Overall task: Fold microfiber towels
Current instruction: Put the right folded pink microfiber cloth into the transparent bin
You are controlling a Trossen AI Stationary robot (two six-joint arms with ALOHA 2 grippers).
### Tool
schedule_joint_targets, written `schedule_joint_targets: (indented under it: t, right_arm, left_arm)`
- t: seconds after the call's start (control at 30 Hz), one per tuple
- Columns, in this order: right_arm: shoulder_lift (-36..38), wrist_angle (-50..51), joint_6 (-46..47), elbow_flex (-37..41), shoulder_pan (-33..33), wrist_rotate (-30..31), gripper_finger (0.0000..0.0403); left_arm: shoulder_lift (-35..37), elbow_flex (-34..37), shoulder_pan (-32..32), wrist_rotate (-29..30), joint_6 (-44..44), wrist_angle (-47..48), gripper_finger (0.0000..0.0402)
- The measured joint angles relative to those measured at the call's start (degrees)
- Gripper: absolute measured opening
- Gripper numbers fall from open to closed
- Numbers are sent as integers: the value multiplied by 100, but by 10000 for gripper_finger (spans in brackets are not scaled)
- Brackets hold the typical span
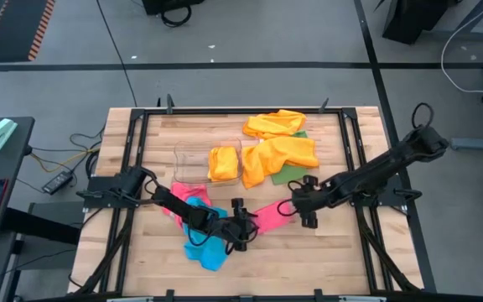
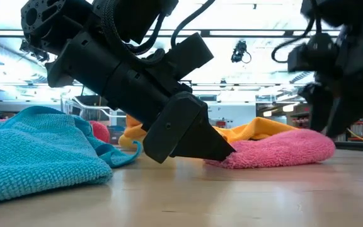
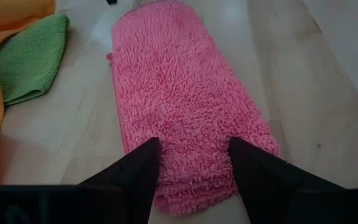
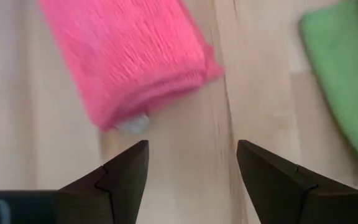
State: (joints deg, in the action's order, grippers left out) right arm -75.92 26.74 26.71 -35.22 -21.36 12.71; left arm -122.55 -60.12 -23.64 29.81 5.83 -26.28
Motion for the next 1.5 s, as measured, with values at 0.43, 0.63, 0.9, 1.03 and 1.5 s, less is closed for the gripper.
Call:
schedule_joint_targets:
  t: [0.43,0.63,0.9,1.03,1.5]
  right_arm:
    - [-675,-3320,-2462,-13,-1284,1299,250]
    - [-1735,-3697,-2715,-282,-1094,1454,262]
    - [-2742,-3185,-3392,-1209,-899,1562,297]
    - [-3089,-2735,-3590,-1585,-870,1742,303]
    - [-3104,-749,-3616,-1823,-948,3226,303]
  left_arm:
    - [243,6,48,-66,475,626,193]
    - [255,-5,116,-56,707,871,192]
    - [267,0,120,-22,708,929,183]
    - [265,1,122,-22,710,933,185]
    - [259,4,125,-14,697,918,177]
